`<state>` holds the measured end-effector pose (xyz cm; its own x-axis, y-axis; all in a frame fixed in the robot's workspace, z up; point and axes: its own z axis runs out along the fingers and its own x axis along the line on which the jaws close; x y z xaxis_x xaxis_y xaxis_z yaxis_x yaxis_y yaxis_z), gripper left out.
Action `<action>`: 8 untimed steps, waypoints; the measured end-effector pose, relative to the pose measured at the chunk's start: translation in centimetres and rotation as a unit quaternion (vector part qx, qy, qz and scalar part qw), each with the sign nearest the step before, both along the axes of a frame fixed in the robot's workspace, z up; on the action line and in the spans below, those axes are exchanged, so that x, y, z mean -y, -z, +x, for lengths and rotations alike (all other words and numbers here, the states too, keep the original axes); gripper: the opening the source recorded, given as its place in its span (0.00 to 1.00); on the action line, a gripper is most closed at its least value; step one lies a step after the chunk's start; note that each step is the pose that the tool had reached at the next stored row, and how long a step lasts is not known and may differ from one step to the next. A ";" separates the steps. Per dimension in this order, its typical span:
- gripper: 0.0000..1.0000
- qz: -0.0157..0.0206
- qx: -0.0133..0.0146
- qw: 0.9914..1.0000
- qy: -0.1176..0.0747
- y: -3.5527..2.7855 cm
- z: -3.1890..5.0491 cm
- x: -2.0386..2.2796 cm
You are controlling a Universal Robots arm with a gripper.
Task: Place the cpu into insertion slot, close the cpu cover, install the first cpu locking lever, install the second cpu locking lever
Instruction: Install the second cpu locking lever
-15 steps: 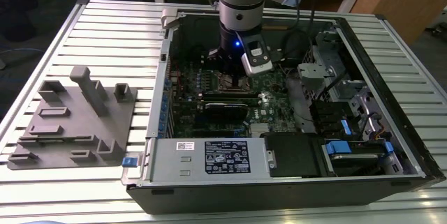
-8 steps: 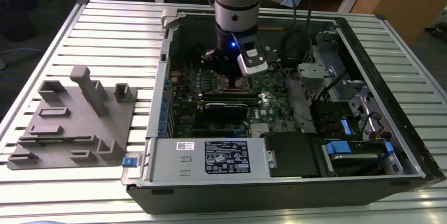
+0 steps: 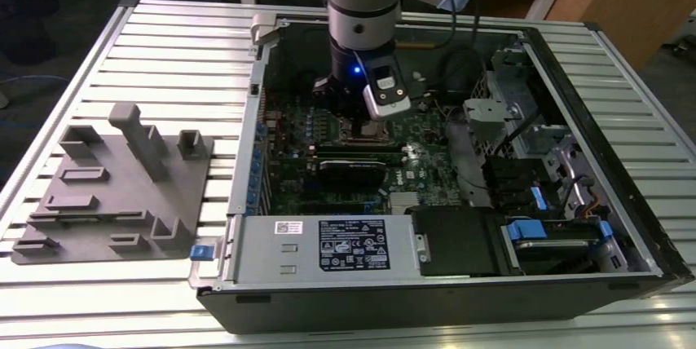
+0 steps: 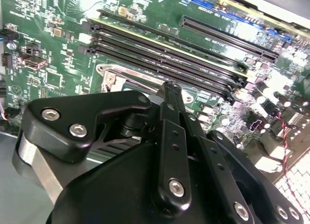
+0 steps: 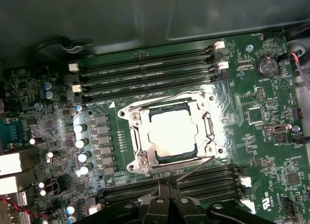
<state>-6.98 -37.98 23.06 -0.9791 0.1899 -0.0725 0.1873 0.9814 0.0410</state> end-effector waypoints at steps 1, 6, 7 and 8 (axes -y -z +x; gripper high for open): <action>0.11 0.000 0.000 1.000 0.000 0.03 -0.10 0.00; 0.11 0.000 0.000 1.000 0.000 0.15 -0.29 0.00; 0.11 0.000 0.000 1.000 0.000 0.20 -0.31 0.00; 0.11 0.000 0.000 1.000 0.000 0.20 -0.31 0.00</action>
